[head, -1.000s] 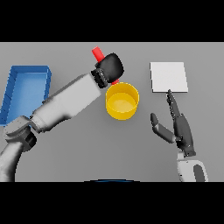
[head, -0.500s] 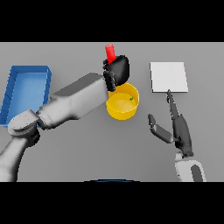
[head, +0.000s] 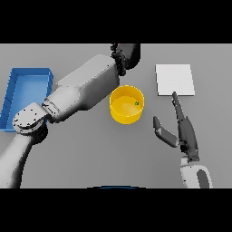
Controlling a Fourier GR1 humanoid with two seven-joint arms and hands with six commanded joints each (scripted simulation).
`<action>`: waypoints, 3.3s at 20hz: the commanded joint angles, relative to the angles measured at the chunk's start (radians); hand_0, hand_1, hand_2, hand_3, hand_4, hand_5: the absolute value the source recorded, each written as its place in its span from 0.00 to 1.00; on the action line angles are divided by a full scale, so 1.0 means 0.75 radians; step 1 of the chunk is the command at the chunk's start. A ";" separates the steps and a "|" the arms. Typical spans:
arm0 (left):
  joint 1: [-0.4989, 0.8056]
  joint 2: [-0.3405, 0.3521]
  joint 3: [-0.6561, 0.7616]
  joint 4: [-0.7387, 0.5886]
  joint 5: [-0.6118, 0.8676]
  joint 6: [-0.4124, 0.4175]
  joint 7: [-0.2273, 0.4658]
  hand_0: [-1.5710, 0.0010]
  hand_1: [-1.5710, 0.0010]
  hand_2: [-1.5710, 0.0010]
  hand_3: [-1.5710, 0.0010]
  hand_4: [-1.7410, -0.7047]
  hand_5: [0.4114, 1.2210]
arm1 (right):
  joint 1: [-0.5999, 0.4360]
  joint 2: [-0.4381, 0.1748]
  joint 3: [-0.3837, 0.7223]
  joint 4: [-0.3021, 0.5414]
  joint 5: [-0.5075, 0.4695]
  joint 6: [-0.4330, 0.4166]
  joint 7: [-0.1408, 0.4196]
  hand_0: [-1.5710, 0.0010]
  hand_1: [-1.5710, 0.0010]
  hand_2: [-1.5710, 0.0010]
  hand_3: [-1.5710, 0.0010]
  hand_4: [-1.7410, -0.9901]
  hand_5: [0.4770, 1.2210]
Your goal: Pick up the red beaker and tilt it to pour out 1 green nut into yellow bowl. Pick up the yellow bowl and place it on the metallic measuring scale.
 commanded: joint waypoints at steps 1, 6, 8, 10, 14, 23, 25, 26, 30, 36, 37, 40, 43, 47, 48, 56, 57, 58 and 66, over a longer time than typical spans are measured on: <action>-0.038 0.016 0.029 0.023 0.026 0.013 -0.019 0.00 0.00 0.00 0.00 0.01 1.00 | 0.006 -0.007 0.000 -0.005 0.001 0.003 -0.008 1.00 1.00 1.00 1.00 0.95 0.28; -0.165 0.108 0.229 0.174 0.221 0.046 -0.037 0.00 0.00 0.00 0.22 0.01 1.00 | 0.011 -0.012 -0.013 -0.007 -0.024 0.014 0.006 1.00 1.00 1.00 1.00 0.97 0.27; -0.199 0.151 0.355 0.254 0.345 0.016 0.022 0.00 0.00 0.00 0.14 0.01 1.00 | -0.013 -0.020 -0.022 0.014 -0.026 0.011 -0.005 1.00 1.00 1.00 1.00 0.99 0.27; -0.214 0.202 0.483 0.315 0.479 0.024 0.104 0.00 0.00 0.00 0.09 0.01 1.00 | -0.014 -0.012 -0.013 0.011 -0.022 0.010 -0.019 1.00 1.00 1.00 1.00 1.00 0.26; -0.173 0.361 0.697 0.412 0.737 0.131 0.213 0.00 0.00 0.00 0.07 0.00 1.00 | -0.033 0.012 -0.014 0.036 -0.047 0.014 0.004 1.00 1.00 1.00 1.00 0.98 0.26; 0.205 0.606 1.010 0.392 1.264 0.455 0.417 0.00 0.00 0.00 0.08 0.00 1.00 | -0.037 0.013 0.000 0.037 -0.028 0.005 0.011 1.00 1.00 1.00 1.00 0.92 0.23; 0.311 0.614 1.054 0.334 1.370 0.511 0.475 0.00 0.00 0.00 0.07 0.00 1.00 | -0.035 0.000 -0.004 0.035 -0.012 -0.005 0.005 1.00 1.00 1.00 1.00 0.92 0.23; 0.360 0.625 1.070 0.288 1.416 0.531 0.509 0.00 0.00 0.00 0.06 0.00 1.00 | -0.034 0.000 0.002 0.027 0.006 -0.016 0.014 1.00 1.00 1.00 1.00 0.92 0.23; 0.594 0.673 1.101 0.019 1.568 0.633 0.609 0.00 0.00 0.00 0.06 0.00 1.00 | -0.028 -0.013 0.014 0.022 0.021 -0.003 0.022 1.00 1.00 1.00 1.00 0.93 0.23; 0.965 0.725 1.067 -0.489 1.701 0.826 0.802 0.00 0.00 0.00 0.07 0.00 1.00 | -0.031 -0.024 -0.006 0.050 0.002 0.003 0.012 1.00 1.00 1.00 1.00 0.97 0.23; 1.011 0.723 1.064 -0.540 1.719 0.854 0.801 0.00 0.00 0.00 0.06 0.00 1.00 | -0.046 -0.019 -0.008 0.059 -0.014 0.012 0.009 1.00 1.00 1.00 1.00 0.97 0.23; 1.116 0.734 1.042 -0.676 1.753 0.926 0.855 0.00 0.00 0.00 0.03 0.00 0.97 | -0.026 -0.024 -0.009 0.053 -0.028 0.025 -0.018 1.00 1.00 1.00 1.00 0.98 0.23; 1.176 0.744 1.024 -0.764 1.800 0.975 0.911 0.00 0.00 0.00 0.02 0.00 0.88 | -0.026 -0.022 -0.011 0.032 -0.027 0.016 -0.024 1.00 1.00 1.00 1.00 0.97 0.23; 1.218 0.782 0.951 -0.825 1.792 1.000 0.936 0.00 0.00 0.00 0.01 0.09 0.65 | -0.022 -0.016 0.001 0.042 0.001 0.002 -0.010 1.00 1.00 1.00 1.00 0.96 0.21; 1.229 0.803 0.935 -0.836 1.788 0.996 0.942 0.00 0.00 0.00 0.01 0.20 0.59 | -0.024 -0.029 -0.015 0.052 -0.009 0.004 -0.016 1.00 1.00 1.00 1.00 0.96 0.21; 1.288 0.858 0.877 -0.915 1.786 0.886 0.965 0.61 0.68 0.67 0.69 0.82 0.31 | -0.015 -0.021 -0.012 0.024 -0.030 0.014 -0.015 1.00 1.00 1.00 1.00 0.98 0.21; 1.270 0.854 0.860 -0.889 1.775 0.851 0.960 0.69 0.74 0.73 0.75 0.85 0.30 | -0.017 -0.019 -0.009 0.022 -0.022 0.009 -0.016 1.00 1.00 1.00 1.00 0.97 0.22; 1.264 0.843 0.844 -0.874 1.766 0.836 0.951 0.75 0.79 0.79 0.80 0.87 0.30 | -0.014 -0.018 -0.006 0.020 -0.017 0.006 -0.017 1.00 1.00 1.00 1.00 0.97 0.22; 1.251 0.832 0.848 -0.853 1.745 0.863 0.867 0.96 0.97 0.96 0.97 0.94 0.30 | -0.079 -0.109 0.034 0.035 0.046 0.093 0.052 1.00 1.00 1.00 1.00 0.98 0.26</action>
